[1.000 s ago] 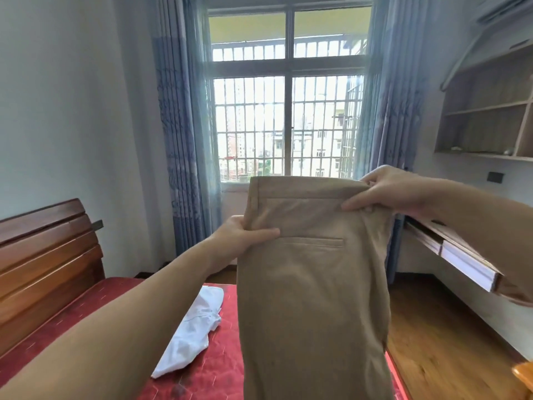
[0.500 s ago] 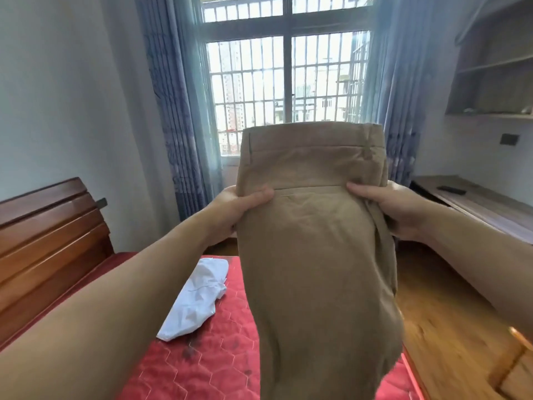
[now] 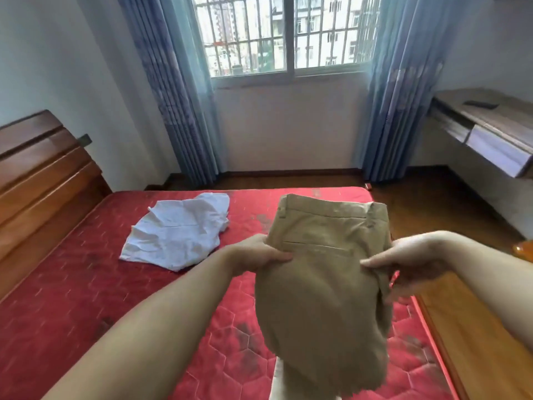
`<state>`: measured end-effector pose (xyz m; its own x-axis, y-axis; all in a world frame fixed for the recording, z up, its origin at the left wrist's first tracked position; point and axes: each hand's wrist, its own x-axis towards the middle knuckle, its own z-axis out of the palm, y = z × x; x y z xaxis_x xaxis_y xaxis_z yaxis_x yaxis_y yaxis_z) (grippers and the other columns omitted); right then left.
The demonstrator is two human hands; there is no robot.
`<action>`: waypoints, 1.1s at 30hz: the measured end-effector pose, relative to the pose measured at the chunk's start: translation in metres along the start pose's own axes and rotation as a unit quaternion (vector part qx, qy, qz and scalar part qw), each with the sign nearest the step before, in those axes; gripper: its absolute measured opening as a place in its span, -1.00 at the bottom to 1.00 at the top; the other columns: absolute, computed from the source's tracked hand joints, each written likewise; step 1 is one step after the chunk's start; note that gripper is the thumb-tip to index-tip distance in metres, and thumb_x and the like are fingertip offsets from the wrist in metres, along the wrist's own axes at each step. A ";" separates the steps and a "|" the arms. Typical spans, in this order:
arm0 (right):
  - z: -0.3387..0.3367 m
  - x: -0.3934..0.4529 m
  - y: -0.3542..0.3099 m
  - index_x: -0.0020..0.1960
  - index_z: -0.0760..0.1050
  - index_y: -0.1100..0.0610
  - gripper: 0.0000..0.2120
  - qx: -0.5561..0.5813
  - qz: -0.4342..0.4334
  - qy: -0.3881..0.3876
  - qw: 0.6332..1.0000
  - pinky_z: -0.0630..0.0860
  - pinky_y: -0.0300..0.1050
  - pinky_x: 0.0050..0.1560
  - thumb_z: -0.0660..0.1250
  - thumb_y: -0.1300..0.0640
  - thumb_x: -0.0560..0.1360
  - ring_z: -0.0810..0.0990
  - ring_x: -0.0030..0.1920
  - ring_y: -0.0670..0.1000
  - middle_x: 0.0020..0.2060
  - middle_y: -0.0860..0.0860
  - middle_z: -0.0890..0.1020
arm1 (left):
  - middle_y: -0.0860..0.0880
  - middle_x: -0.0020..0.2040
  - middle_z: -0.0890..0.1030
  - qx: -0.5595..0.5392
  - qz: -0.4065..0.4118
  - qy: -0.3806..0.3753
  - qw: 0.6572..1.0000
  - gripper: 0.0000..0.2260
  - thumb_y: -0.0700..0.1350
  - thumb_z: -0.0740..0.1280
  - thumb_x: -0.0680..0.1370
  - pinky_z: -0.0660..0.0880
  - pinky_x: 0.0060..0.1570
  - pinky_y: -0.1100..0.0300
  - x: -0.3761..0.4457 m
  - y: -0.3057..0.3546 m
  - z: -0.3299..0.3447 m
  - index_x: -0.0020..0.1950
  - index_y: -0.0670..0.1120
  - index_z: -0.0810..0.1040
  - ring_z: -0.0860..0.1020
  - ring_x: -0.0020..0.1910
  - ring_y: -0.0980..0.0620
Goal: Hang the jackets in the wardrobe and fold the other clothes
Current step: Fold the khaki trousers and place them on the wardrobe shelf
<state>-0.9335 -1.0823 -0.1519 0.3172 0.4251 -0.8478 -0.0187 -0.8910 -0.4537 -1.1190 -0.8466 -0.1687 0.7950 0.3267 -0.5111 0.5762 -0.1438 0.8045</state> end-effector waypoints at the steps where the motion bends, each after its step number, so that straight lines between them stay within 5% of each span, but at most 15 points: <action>1: 0.007 0.014 0.007 0.29 0.44 0.39 -0.47 0.058 0.011 -0.017 0.998 0.60 -0.13 -0.43 0.38 0.01 0.51 0.71 -0.27 0.15 0.00 0.31 0.65 | -0.07 0.08 0.69 -0.008 0.004 0.003 1.000 -0.76 -0.16 0.46 0.50 0.60 -0.10 0.25 0.009 -0.007 0.002 0.16 -0.14 0.64 0.66 -0.03 0.01; 5: 0.009 0.052 -0.024 0.11 0.49 0.23 -0.81 0.261 -0.119 0.145 0.947 0.65 0.08 -0.32 0.37 0.20 0.54 0.65 -0.30 0.20 -0.03 0.25 0.62 | -0.04 -0.08 0.65 -0.032 0.079 0.115 0.990 -0.80 -0.23 0.42 0.53 0.54 -0.27 0.39 0.040 0.015 -0.008 0.14 -0.21 0.63 0.60 -0.19 0.07; 8: -0.024 0.043 -0.098 -0.05 0.58 0.15 -0.92 0.317 -0.309 0.312 0.841 0.55 -0.03 -0.32 0.40 0.21 0.46 0.62 -0.28 0.10 -0.24 0.08 0.67 | 0.03 -0.23 0.61 -0.106 0.173 0.243 0.949 -0.91 -0.27 0.40 0.51 0.55 -0.23 0.27 0.063 0.082 -0.044 -0.08 -0.09 0.63 0.58 -0.17 0.01; 11: -0.068 -0.004 -0.170 -0.23 0.50 0.13 -0.86 0.326 -0.425 0.361 0.764 0.39 -0.22 -0.45 0.34 0.32 0.44 0.49 -0.44 -0.05 -0.56 -0.12 0.51 | -0.05 -0.20 0.61 -0.164 0.263 0.298 0.903 -0.87 -0.29 0.37 0.51 0.56 -0.18 0.16 0.070 0.169 -0.086 -0.17 -0.07 0.57 0.54 -0.13 -0.03; 15: -0.118 -0.080 -0.234 -0.28 0.55 0.09 -0.83 0.367 -0.547 0.361 0.661 0.43 -0.16 -0.37 0.36 0.35 0.36 0.53 -0.45 -0.06 -0.53 -0.09 0.56 | -0.02 -0.17 0.58 -0.205 0.346 0.303 0.864 -0.86 -0.24 0.35 0.53 0.50 -0.24 0.23 0.051 0.273 -0.129 -0.18 -0.04 0.50 0.52 -0.20 0.03; 18: -0.132 -0.118 -0.248 -0.32 0.56 0.04 -0.83 0.334 -0.570 0.404 0.633 0.37 -0.18 -0.39 0.33 0.29 0.32 0.45 -0.49 -0.13 -0.58 -0.16 0.50 | -0.03 -0.18 0.58 -0.167 0.390 0.305 0.853 -0.84 -0.24 0.32 0.57 0.50 -0.22 0.22 0.035 0.310 -0.148 -0.18 -0.03 0.50 0.52 -0.20 0.01; 23: -0.118 -0.119 -0.222 -0.64 0.49 -0.03 -0.51 0.294 -0.564 0.426 0.643 0.34 -0.27 -0.43 0.25 0.36 0.38 0.39 -0.55 -0.21 -0.65 -0.20 0.43 | -0.09 -0.03 0.63 -0.143 0.382 0.300 0.862 -0.92 -0.19 0.35 0.57 0.52 -0.11 0.19 0.027 0.289 -0.132 -0.12 -0.04 0.55 0.55 -0.14 0.02; 26: -0.101 -0.092 -0.180 -0.38 0.55 0.00 -0.61 0.289 -0.539 0.405 0.680 0.48 -0.20 -0.36 0.26 0.43 0.42 0.53 -0.42 -0.17 -0.49 -0.15 0.57 | -0.05 -0.14 0.57 -0.168 0.384 0.238 0.876 -0.85 -0.37 0.26 0.59 0.53 -0.25 0.37 0.031 0.236 -0.107 -0.04 -0.15 0.54 0.58 -0.30 0.20; 29: -0.075 -0.045 -0.117 -0.07 0.57 0.24 -0.80 0.258 -0.499 0.366 0.742 0.62 -0.04 -0.16 0.31 0.49 0.45 0.63 -0.32 -0.08 -0.20 0.14 0.67 | -0.02 -0.26 0.60 -0.184 0.331 0.162 0.911 -0.84 -0.42 0.35 0.46 0.54 -0.30 0.32 0.036 0.163 -0.074 -0.09 -0.23 0.67 0.54 -0.39 0.20; 31: -0.049 -0.008 -0.069 0.07 0.55 0.25 -0.79 0.226 -0.463 0.333 0.790 0.62 -0.05 0.04 0.32 0.42 0.48 0.66 -0.23 -0.13 -0.07 0.16 0.66 | 0.13 -0.46 0.53 -0.120 0.246 0.153 0.949 -0.74 -0.34 0.34 0.40 0.41 -0.39 0.36 0.044 0.103 -0.044 -0.42 -0.06 0.62 0.43 -0.47 0.23; 33: -0.009 0.029 -0.015 0.01 0.62 0.12 -0.85 0.167 -0.418 0.287 0.846 0.62 -0.11 0.06 0.37 0.18 0.45 0.70 -0.09 -0.09 -0.06 0.03 0.70 | 0.17 -0.38 0.48 0.055 0.201 0.165 0.964 -0.77 -0.27 0.31 0.48 0.34 -0.35 0.33 0.054 0.028 -0.010 -0.33 -0.01 0.55 0.41 -0.38 0.22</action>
<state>-0.9157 -1.0576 -0.1674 0.7576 0.6517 0.0362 0.2032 -0.1828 -0.9619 -1.0620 -0.8240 -0.1708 0.8651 0.5009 -0.0267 0.2655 -0.4121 0.8716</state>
